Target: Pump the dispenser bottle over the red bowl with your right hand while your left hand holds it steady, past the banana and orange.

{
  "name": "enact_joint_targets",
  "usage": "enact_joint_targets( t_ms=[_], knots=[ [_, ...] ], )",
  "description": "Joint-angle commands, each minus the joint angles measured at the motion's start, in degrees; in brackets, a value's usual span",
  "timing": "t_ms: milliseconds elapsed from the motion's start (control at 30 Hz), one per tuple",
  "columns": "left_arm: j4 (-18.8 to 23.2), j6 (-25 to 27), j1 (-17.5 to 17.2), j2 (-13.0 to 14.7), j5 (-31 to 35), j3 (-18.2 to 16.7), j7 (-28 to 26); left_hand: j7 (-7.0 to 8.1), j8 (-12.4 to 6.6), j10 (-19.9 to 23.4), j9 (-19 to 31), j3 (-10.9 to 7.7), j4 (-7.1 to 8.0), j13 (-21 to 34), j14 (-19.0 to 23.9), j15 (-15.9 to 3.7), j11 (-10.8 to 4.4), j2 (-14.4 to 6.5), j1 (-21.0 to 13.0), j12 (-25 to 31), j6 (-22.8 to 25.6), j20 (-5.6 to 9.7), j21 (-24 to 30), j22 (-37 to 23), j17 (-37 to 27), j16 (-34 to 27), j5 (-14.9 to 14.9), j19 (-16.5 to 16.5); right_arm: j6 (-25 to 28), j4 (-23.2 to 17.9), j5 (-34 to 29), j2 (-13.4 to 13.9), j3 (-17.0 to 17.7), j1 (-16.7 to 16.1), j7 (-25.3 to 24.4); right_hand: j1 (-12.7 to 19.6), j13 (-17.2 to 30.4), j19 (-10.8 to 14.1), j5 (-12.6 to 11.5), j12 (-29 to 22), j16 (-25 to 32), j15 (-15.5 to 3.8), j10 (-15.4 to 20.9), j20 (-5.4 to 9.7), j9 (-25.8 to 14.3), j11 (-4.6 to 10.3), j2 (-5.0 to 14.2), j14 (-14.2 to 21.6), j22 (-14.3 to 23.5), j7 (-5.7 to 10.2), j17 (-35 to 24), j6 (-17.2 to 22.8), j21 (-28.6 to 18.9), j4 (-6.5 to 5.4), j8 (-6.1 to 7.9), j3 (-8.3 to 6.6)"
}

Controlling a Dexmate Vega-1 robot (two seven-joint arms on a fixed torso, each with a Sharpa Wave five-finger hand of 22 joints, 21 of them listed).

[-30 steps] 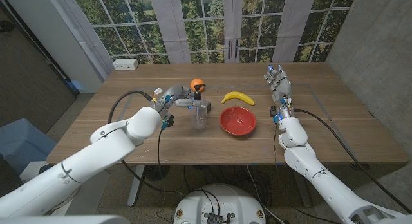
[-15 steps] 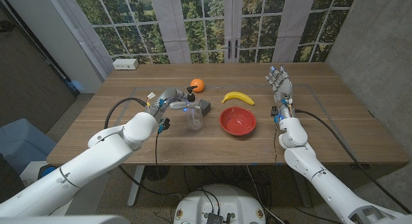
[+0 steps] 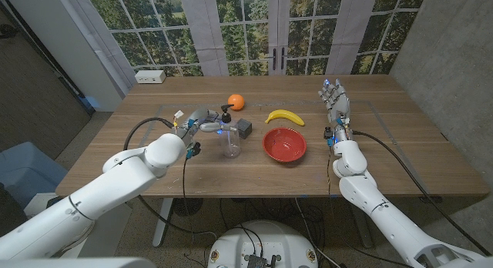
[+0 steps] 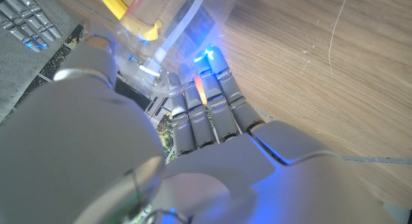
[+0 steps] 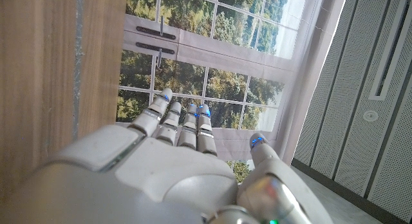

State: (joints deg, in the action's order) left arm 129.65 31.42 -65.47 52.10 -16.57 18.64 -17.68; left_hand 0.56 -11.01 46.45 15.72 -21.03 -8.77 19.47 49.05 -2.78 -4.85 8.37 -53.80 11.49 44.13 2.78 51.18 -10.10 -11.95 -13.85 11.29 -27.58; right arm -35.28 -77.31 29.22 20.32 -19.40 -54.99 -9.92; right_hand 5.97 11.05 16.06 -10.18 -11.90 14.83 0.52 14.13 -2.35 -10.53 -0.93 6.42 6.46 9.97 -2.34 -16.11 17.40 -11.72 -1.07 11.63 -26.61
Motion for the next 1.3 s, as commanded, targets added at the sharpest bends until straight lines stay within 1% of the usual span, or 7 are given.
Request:
enact_joint_targets(
  t_ms=[33, 267, 567, 700, 933, 1233, 1300],
  knots=[
    [-0.4, 0.8, 2.4, 2.9, -2.5, 0.7, 2.3, -0.17, 0.46, -0.2, -0.2, 0.19, 0.87, -0.5, -0.6, -9.28, -2.91, -14.3, -11.0, -1.0, -3.3, 2.71, -1.1, 0.0, -0.4, 1.8, 0.4, 2.4, -1.3, 0.8, -0.5, -0.5, -0.1, 0.4, -0.3, 0.5, 0.3, 0.1, 0.1, 0.1, 0.4, 0.21, 0.3, -0.15, -0.1, -0.06, 2.5, 0.3, 0.1, -0.03, -0.2, 0.3, 0.0, 0.24, -0.06, -0.17],
    [-0.7, -0.7, 2.4, 3.9, -4.0, 0.5, 3.5, 0.12, 0.85, -10.1, -0.9, 3.0, 1.32, -1.8, -11.2, -5.18, -1.45, -11.6, -3.9, -1.5, -11.1, -1.39, -4.1, 0.0, -0.9, 3.0, -0.3, 8.4, -1.2, 1.0, -0.6, -0.4, -0.2, 0.5, -0.1, 0.5, 0.3, 0.2, 0.1, 0.1, 0.5, 0.32, 0.4, -0.2, -0.1, -0.05, 2.47, 0.5, 0.1, -0.11, -0.3, 0.3, 0.0, 0.26, -0.11, -0.15],
    [-0.7, -2.2, 2.7, 5.4, -4.6, 0.7, 4.7, -0.63, 1.2, -24.3, -2.3, 7.1, 1.55, -3.3, -21.1, -1.61, 1.65, -8.3, 3.8, -1.4, -25.6, -3.82, -8.1, -0.1, -0.6, 2.9, -1.1, 13.9, -1.5, 1.3, -0.2, -0.4, -0.2, 0.6, 0.4, 0.5, 0.4, 0.6, 0.1, 0.1, 0.7, 0.38, 0.4, -0.27, -0.1, -0.11, 2.42, 0.7, 0.1, -0.18, -0.4, 0.2, -0.1, 0.26, -0.18, -0.11],
    [-1.1, -3.7, 2.4, 5.7, -5.0, 0.5, 5.2, -0.31, 1.32, -32.6, -3.5, 8.68, 1.39, -4.2, -27.1, 0.4, 3.39, -6.8, 7.2, -1.3, -35.2, -4.97, -11.1, -0.1, 0.0, 3.2, -1.3, 17.4, -1.5, 1.3, -0.3, -0.5, -0.2, 0.5, 0.2, 0.4, 0.4, 0.6, 0.1, 0.1, 0.8, 0.45, 0.4, -0.38, -0.2, -0.12, 2.39, 0.9, 0.1, -0.1, -0.5, 0.2, -0.1, 0.27, -0.21, -0.09],
    [-1.2, -4.8, 2.5, 6.4, -5.1, 0.5, 5.8, 0.63, 1.13, -44.8, -4.6, 10.22, 1.44, -5.9, -36.6, 3.33, 5.42, -5.6, 11.2, -1.3, -44.9, -6.71, -15.8, -0.2, 0.8, 3.5, -1.1, 22.8, -1.8, 1.3, -0.5, -0.4, -0.2, 0.5, 0.2, 0.4, 0.4, 0.6, 0.1, 0.2, 0.9, 0.51, 0.4, -0.47, -0.2, -0.08, 2.33, 1.0, 0.1, -0.13, -0.6, 0.1, -0.1, 0.29, -0.25, -0.05],
    [-3.4, -13.9, -1.0, 5.6, -4.7, -1.6, 4.6, 2.76, 1.15, -60.6, -5.1, 11.14, 2.05, -7.6, -50.4, 7.08, 8.01, -6.0, 16.0, -1.3, -59.8, -8.12, -22.5, -0.3, 1.0, 3.8, -0.8, 30.7, -1.4, 1.1, -0.6, -0.5, -0.2, 0.4, -0.1, 0.3, 0.4, 0.7, 0.1, 0.2, 1.0, 0.53, 0.4, -0.55, -0.2, -0.11, 2.26, 1.2, 0.1, -0.25, -0.7, 0.0, -0.1, 0.3, -0.3, 0.01],
    [-5.9, -21.6, -3.1, 4.1, -3.1, -2.2, 3.3, 3.14, 1.16, -62.1, -5.1, 11.26, 2.17, -7.7, -52.0, 6.95, 8.23, -6.1, 16.6, -1.3, -61.2, -8.12, -23.2, -0.3, 1.0, 3.9, -0.8, 31.6, -1.3, 1.1, -0.8, -0.4, -0.3, 0.5, -0.2, 0.3, 0.4, 0.7, 0.1, 0.2, 1.0, 0.56, 0.5, -0.56, -0.2, -0.04, 2.23, 1.2, 0.1, -0.24, -0.7, 0.0, -0.1, 0.3, -0.3, 0.03]
  ],
)
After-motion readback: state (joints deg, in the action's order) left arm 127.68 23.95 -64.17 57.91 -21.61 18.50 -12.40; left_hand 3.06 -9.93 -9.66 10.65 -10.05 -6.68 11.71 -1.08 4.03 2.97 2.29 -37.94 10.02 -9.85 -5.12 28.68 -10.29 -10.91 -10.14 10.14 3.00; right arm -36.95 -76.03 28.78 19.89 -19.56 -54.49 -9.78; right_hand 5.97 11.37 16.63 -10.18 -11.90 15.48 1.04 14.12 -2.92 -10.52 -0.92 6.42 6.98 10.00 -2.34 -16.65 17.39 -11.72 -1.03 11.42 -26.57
